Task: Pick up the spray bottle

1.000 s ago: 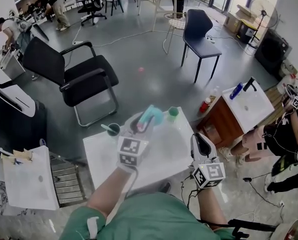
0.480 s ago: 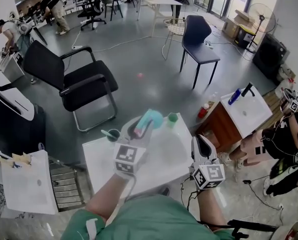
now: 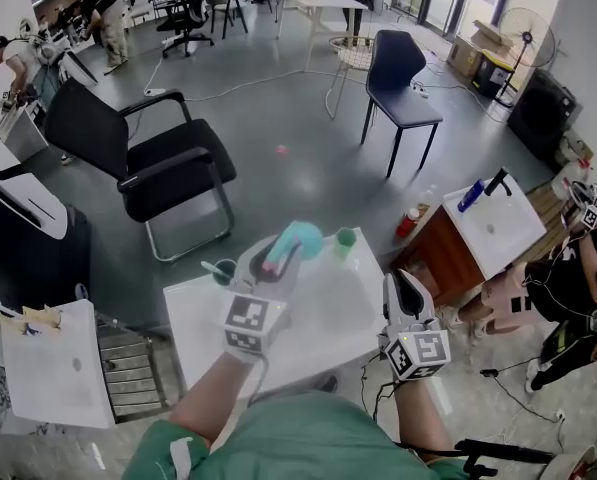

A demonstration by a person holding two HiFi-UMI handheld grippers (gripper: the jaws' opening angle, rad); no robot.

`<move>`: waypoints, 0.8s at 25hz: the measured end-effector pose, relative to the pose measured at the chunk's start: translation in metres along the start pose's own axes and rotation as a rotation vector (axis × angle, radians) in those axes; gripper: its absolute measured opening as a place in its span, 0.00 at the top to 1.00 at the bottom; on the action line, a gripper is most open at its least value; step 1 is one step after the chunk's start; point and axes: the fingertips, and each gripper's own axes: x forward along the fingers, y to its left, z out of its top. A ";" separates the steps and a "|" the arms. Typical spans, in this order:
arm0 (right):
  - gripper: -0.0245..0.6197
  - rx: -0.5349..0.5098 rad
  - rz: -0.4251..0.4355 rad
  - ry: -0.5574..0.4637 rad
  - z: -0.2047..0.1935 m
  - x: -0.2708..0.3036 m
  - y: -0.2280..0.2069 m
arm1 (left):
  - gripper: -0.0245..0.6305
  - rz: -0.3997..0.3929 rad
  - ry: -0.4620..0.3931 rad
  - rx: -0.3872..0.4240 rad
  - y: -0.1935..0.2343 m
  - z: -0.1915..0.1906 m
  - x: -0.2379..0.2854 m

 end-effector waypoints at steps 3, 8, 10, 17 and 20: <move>0.89 0.002 0.004 -0.005 -0.002 0.001 -0.003 | 0.77 0.000 0.003 0.002 -0.001 -0.003 0.002; 0.89 0.007 0.007 -0.006 -0.003 0.003 -0.001 | 0.77 -0.007 0.009 -0.010 0.002 -0.005 0.002; 0.89 0.012 0.008 -0.006 -0.003 0.003 -0.001 | 0.77 -0.008 0.011 -0.009 0.001 -0.005 0.003; 0.89 0.017 0.012 -0.008 -0.002 0.003 -0.002 | 0.77 -0.013 0.014 -0.015 0.001 -0.006 0.005; 0.89 0.017 0.017 -0.008 -0.003 0.003 -0.004 | 0.77 -0.013 0.015 -0.015 0.000 -0.006 0.007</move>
